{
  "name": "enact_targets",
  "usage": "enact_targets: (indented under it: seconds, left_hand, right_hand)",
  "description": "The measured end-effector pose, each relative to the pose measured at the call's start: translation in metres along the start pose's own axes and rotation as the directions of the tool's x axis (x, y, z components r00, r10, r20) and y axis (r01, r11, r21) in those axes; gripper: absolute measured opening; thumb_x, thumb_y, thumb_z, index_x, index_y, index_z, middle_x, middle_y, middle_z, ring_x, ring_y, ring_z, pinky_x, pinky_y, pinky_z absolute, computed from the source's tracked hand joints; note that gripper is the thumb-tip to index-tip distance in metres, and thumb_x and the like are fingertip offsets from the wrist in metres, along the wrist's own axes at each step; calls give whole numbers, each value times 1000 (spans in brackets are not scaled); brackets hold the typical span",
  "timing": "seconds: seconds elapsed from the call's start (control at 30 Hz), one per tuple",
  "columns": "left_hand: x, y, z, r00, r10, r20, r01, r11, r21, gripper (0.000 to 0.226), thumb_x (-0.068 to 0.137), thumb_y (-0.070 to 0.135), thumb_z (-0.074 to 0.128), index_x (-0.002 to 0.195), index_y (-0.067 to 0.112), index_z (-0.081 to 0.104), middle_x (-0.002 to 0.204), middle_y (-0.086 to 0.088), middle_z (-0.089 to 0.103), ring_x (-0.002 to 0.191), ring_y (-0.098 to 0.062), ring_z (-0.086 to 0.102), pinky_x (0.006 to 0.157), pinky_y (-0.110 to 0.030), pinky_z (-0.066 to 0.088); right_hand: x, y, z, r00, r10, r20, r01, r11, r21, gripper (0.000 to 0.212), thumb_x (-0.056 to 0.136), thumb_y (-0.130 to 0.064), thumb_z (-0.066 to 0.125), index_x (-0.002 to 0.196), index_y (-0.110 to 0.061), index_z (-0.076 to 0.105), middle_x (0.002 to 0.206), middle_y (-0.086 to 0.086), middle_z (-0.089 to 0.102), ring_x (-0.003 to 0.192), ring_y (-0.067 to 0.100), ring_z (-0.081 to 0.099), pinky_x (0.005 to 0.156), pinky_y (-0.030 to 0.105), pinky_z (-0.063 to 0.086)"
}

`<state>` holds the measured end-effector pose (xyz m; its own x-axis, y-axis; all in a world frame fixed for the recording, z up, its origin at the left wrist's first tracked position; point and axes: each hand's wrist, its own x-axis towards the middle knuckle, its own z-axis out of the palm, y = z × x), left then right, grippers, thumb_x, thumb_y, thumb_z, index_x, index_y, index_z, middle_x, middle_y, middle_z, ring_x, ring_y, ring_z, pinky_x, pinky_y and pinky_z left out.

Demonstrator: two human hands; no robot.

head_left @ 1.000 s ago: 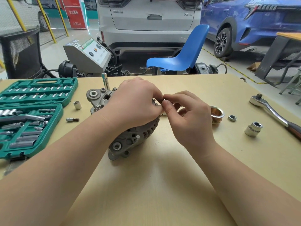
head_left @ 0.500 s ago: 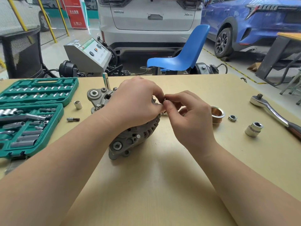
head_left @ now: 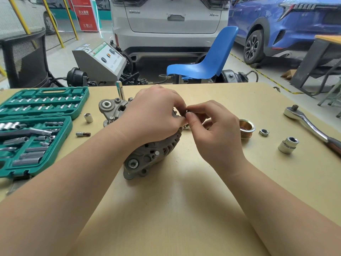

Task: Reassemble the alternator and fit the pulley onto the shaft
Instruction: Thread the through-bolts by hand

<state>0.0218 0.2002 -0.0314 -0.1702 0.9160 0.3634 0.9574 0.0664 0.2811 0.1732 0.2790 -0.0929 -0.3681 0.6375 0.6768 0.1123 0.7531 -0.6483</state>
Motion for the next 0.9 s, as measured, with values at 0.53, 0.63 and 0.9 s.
enact_targets:
  seconds: [0.53, 0.63, 0.9]
  left_hand:
    - [-2, 2, 0, 1000, -8, -5, 8, 1000, 7, 24, 94, 45, 69, 112, 35, 79, 113, 15, 73, 119, -18, 56, 107, -46, 46]
    - [-2, 2, 0, 1000, -20, -24, 20, 1000, -2, 18, 92, 45, 74, 105, 34, 75, 108, 13, 71, 114, -18, 54, 103, -46, 48]
    - [-2, 1, -2, 1000, -9, -1, 9, 999, -32, 17, 96, 41, 71, 106, 35, 82, 114, 16, 74, 121, -19, 55, 107, -49, 46]
  right_hand:
    - [0, 0, 0, 1000, 16, -20, -16, 1000, -1, 8, 91, -14, 75, 97, -14, 80, 85, -6, 71, 78, 14, 66, 67, 26, 50]
    - [0, -1, 2, 996, 77, -32, -76, 996, 41, 5, 91, -19, 78, 88, -15, 78, 80, -5, 73, 75, 14, 67, 68, 32, 53]
    - [-1, -1, 0, 997, 78, -1, -77, 991, 110, 9, 92, -16, 76, 101, -16, 79, 86, -2, 71, 80, 18, 66, 68, 22, 46]
